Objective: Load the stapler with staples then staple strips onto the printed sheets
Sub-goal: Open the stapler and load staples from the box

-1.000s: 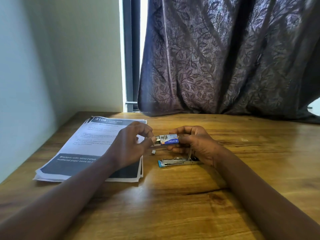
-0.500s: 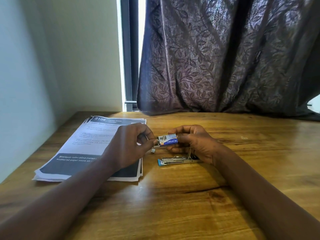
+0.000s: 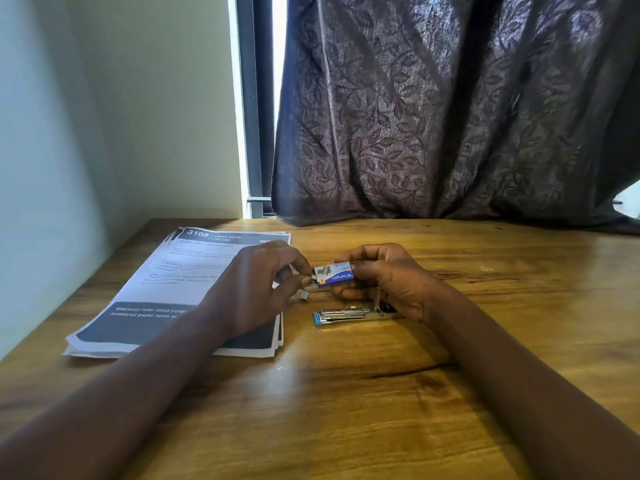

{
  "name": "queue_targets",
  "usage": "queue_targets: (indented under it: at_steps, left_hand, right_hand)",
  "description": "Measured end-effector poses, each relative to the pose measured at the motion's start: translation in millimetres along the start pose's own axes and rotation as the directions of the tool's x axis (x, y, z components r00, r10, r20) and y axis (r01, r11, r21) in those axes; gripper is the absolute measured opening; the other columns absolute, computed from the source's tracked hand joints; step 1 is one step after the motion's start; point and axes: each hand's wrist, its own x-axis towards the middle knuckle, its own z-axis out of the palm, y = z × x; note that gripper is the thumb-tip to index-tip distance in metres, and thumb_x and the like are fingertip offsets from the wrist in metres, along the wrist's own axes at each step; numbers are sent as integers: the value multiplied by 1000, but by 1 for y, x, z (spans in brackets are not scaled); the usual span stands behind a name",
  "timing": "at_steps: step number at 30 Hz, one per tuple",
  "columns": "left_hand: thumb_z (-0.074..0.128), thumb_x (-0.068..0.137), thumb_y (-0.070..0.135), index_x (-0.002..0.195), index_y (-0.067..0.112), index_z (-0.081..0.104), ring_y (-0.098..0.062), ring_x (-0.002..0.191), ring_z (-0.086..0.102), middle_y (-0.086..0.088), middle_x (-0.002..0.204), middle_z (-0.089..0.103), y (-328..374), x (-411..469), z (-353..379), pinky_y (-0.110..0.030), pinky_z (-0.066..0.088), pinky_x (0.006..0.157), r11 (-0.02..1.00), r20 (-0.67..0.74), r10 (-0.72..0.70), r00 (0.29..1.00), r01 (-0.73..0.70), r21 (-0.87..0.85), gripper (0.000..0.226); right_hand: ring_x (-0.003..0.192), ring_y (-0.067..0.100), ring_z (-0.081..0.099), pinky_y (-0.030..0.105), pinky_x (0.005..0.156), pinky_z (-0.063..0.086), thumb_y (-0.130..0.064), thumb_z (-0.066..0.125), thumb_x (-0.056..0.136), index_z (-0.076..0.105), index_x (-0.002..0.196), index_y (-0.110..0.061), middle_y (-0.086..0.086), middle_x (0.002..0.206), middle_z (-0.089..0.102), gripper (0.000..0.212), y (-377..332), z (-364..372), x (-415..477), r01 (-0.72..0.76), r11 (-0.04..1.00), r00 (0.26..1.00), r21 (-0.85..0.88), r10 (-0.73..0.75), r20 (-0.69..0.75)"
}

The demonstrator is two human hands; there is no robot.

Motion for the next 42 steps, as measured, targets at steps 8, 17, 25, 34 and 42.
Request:
queue_targets:
  at_steps: [8, 17, 25, 34, 42]
  left_hand:
    - [78, 89, 20, 89, 24, 77, -3, 78, 72, 10, 91, 76, 6, 0, 3, -14, 54, 63, 956, -87, -225, 970, 202, -214, 4]
    - [71, 93, 15, 98, 12, 76, -20, 84, 76, -3, 90, 78, 7, 1, -3, -35, 64, 82, 797, -25, -394, 919, 328, -507, 8]
    - [70, 93, 11, 104, 5, 73, -21, 81, 75, -12, 92, 77, 7, 1, -6, -29, 64, 77, 681, -14, -447, 894, 331, -653, 13]
    - [76, 91, 27, 108, 28, 78, -1, 84, 70, 15, 94, 77, 5, -4, 6, -19, 57, 74, 995, -36, -65, 997, 62, -81, 17]
    - [71, 94, 29, 109, 30, 77, -2, 93, 66, 18, 105, 75, 27, 27, 20, -27, 55, 82, 998, 98, 27, 995, -32, 50, 16]
  right_hand:
    - [79, 31, 76, 32, 67, 64, 6, 61, 94, 70, 105, -2, 23, 101, 76, 16, 2, -3, 2, 4, 1000, 1000, 18, -4, 14]
    - [74, 27, 76, 27, 60, 63, 5, 64, 93, 73, 102, -4, 23, 100, 77, 16, 0, -2, 1, -3, 999, 1000, 32, 3, 0]
    - [76, 28, 76, 29, 63, 64, 8, 61, 93, 73, 101, -3, 23, 100, 76, 18, 0, -3, 3, -6, 998, 999, 63, 9, -34]
    - [72, 28, 77, 31, 68, 62, 13, 54, 93, 69, 105, 2, 27, 93, 76, 23, -10, -15, 4, 122, 972, 967, 199, -72, -243]
    - [71, 27, 76, 32, 68, 62, 11, 52, 95, 69, 101, -2, 24, 87, 76, 23, -14, -26, 5, 158, 967, 928, 199, -77, -365]
